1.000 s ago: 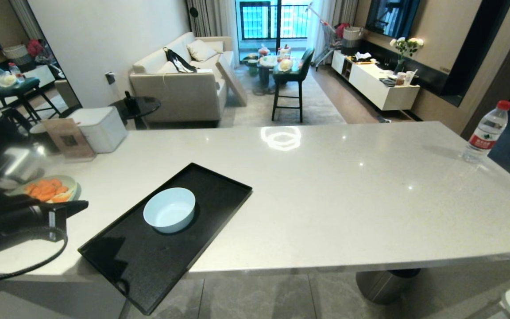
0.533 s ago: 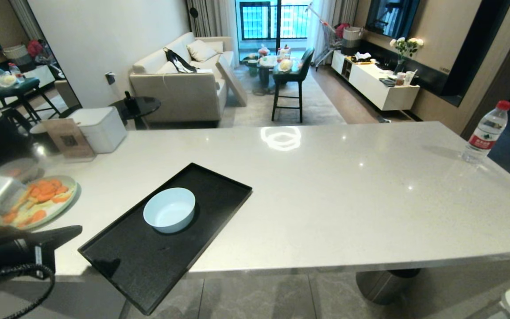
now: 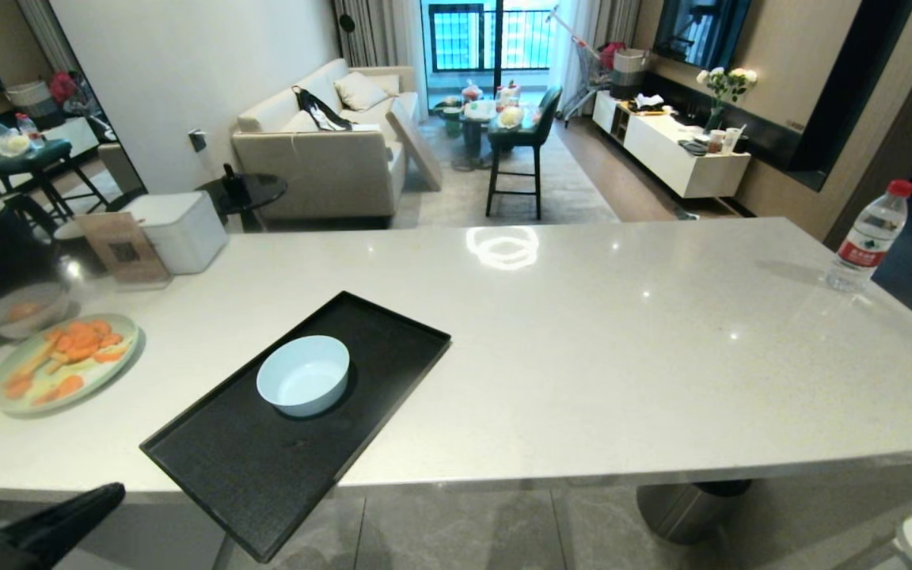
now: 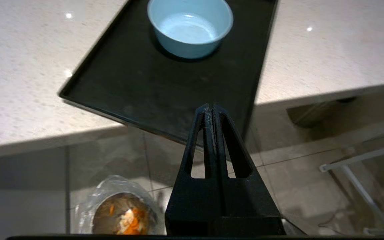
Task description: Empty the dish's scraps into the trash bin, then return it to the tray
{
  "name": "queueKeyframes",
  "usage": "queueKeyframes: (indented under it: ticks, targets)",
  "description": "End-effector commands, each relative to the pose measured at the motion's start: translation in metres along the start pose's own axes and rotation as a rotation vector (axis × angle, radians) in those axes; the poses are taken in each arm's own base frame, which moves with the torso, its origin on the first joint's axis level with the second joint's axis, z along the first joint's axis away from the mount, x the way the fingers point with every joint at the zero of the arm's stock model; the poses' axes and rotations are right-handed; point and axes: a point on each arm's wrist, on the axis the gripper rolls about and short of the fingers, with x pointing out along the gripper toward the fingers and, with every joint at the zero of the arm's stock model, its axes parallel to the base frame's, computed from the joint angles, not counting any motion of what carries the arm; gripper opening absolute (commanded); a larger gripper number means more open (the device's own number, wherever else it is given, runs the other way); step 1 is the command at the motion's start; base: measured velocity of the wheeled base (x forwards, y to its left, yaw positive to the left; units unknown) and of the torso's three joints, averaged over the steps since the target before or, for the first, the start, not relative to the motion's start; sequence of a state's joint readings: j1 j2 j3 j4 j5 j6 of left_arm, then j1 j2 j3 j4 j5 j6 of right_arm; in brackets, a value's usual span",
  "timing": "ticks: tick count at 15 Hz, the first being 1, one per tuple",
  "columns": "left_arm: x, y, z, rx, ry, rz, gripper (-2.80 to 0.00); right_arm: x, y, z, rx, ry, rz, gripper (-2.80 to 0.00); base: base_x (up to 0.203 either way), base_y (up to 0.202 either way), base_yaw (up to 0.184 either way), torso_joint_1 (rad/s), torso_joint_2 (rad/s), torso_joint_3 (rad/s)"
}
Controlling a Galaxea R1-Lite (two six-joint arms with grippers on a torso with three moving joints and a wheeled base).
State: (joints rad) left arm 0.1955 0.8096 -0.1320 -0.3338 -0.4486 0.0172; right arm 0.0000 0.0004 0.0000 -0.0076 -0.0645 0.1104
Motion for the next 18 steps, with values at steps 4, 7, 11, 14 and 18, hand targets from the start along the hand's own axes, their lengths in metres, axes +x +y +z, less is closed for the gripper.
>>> queueKeyframes:
  ticks: [4, 7, 11, 14, 18]
  targets:
    - [-0.044, -0.017, -0.049, 0.063, -0.173, 0.092, -2.8, 0.0, 0.0, 0.0, 0.0, 0.0, 0.0, -2.8, 0.0, 0.0, 0.0, 0.0, 0.0, 0.0]
    - [-0.049, -0.014, -0.067, 0.064, -0.117, 0.177, -2.8, 0.0, 0.0, 0.0, 0.0, 0.001, 0.0, -2.8, 0.0, 0.0, 0.0, 0.0, 0.0, 0.0]
    - [-0.052, -0.015, -0.075, 0.107, -0.102, 0.25, -2.8, 0.0, 0.0, 0.0, -0.001, 0.0, 0.0, -2.8, 0.0, 0.0, 0.0, 0.0, 0.0, 0.0]
    - [-0.055, -0.016, -0.077, 0.115, -0.136, 0.274, -2.8, 0.0, 0.0, 0.0, -0.001, 0.0, 0.0, -2.8, 0.0, 0.0, 0.0, 0.0, 0.0, 0.0]
    - [-0.068, -0.019, -0.084, 0.121, -0.327, 0.253, -2.8, 0.0, 0.0, 0.0, -0.001, 0.0, 0.0, -2.8, 0.0, 0.0, 0.0, 0.0, 0.0, 0.0]
